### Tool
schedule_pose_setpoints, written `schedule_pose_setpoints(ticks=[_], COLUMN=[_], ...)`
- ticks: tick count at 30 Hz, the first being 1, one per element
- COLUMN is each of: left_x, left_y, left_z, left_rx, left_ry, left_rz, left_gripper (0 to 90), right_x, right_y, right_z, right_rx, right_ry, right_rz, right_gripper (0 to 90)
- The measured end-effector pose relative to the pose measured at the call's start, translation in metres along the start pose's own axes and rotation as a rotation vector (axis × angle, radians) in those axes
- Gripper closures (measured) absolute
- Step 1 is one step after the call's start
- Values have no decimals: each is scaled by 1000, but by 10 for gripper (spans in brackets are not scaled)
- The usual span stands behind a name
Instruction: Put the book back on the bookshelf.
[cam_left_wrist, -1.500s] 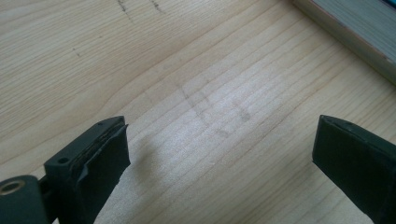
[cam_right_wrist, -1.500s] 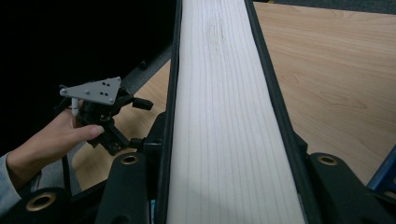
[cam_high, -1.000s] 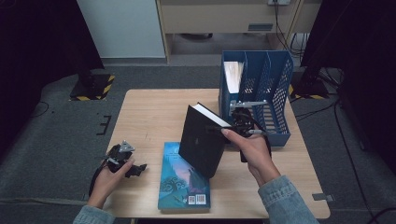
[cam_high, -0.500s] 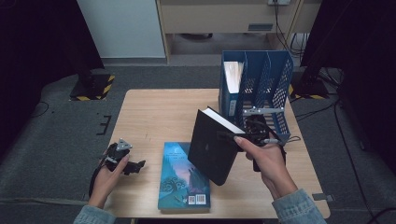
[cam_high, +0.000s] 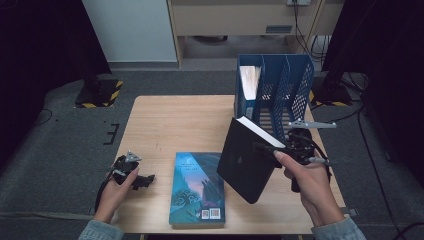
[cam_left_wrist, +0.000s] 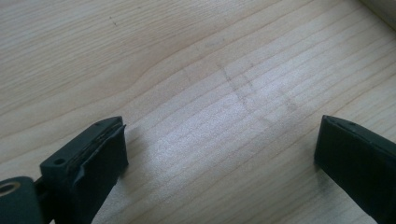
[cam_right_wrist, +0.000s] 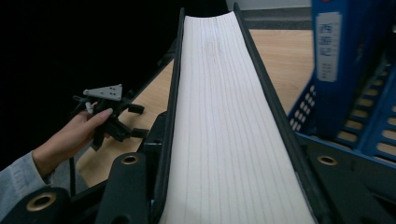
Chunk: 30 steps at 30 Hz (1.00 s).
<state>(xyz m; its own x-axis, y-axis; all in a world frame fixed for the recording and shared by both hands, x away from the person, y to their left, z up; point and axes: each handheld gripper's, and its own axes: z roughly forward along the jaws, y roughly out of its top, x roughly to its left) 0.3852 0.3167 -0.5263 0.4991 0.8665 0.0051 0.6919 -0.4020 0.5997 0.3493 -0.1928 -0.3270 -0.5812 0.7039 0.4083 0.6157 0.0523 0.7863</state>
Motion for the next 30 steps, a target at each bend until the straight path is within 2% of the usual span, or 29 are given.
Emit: schedule_pose_setpoints(ticks=[3,6,13,21,24,30], left_x=[0,-1,-2,-2,-3,-3], left_y=[-2,-5,-8,-12,-13,-13], left_z=[0,1,1,1,1,1], left_rx=[-10,-39,-63,-101,-105,-106], left_ry=[3,1,9,9,10,10], left_rz=[-4,-14,-22,-21,-21,-22], left_gripper=[4,0,0,0,0,0], right_x=[-8,-14,-30,-32,-31,-37], right_y=[-2,-4,-14,-11,-10,-10], right_z=[-10,-19,-34,-55,-59,-65], right_rx=[-12,-20,-50,-90,-88,-108], right_ry=[-17,-31,-60,-73,-92,-93], right_rz=[28,39,71,82,87,113], right_gripper=[524,523,523,523,522,522])
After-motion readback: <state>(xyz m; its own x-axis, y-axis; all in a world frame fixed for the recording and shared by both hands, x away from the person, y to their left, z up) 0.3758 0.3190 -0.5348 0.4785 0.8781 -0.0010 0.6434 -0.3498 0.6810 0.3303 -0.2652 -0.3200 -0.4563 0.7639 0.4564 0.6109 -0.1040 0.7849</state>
